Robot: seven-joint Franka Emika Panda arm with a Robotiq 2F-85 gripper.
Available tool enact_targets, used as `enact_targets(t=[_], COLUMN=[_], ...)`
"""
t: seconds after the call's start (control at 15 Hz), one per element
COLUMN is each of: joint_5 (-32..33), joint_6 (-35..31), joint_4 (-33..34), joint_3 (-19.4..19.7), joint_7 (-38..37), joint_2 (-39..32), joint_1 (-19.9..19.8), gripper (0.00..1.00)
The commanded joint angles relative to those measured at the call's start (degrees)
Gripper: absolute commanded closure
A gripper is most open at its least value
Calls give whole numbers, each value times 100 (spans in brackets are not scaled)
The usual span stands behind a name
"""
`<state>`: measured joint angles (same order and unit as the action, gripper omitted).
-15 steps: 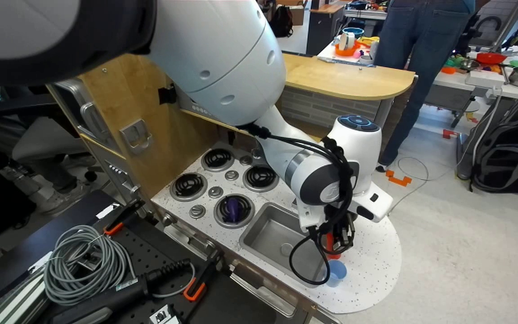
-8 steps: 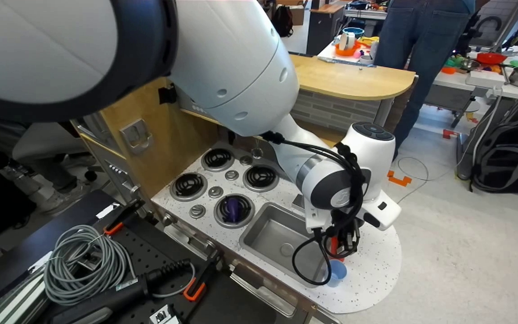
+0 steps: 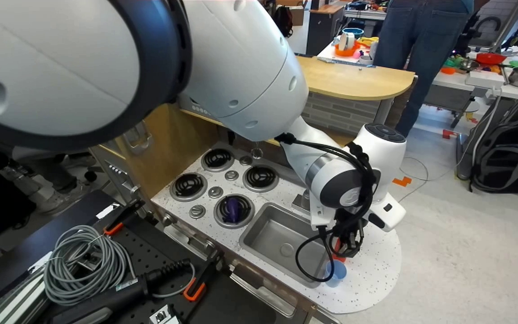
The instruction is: Place he sauce bottle on the counter
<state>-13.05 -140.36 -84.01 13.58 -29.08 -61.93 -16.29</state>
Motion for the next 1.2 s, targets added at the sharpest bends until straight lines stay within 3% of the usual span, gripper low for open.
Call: enact_targets(t=[0.0,0.07,0.67,0.93,1.13], joint_5=[-220,-235,-300,-88,430], joint_6=[400,412,362,701,271], joint_4=[116,-1,-1291,-2283,-3216], joint_3=[-217,-275,-621,-495,-303], joint_7=[248,366,1651,2282,2972], joint_2=[96,223,1609,2532,3309], joint_1=[-201,-234,-416,-392,-136], gripper=[8,0,0,0,0])
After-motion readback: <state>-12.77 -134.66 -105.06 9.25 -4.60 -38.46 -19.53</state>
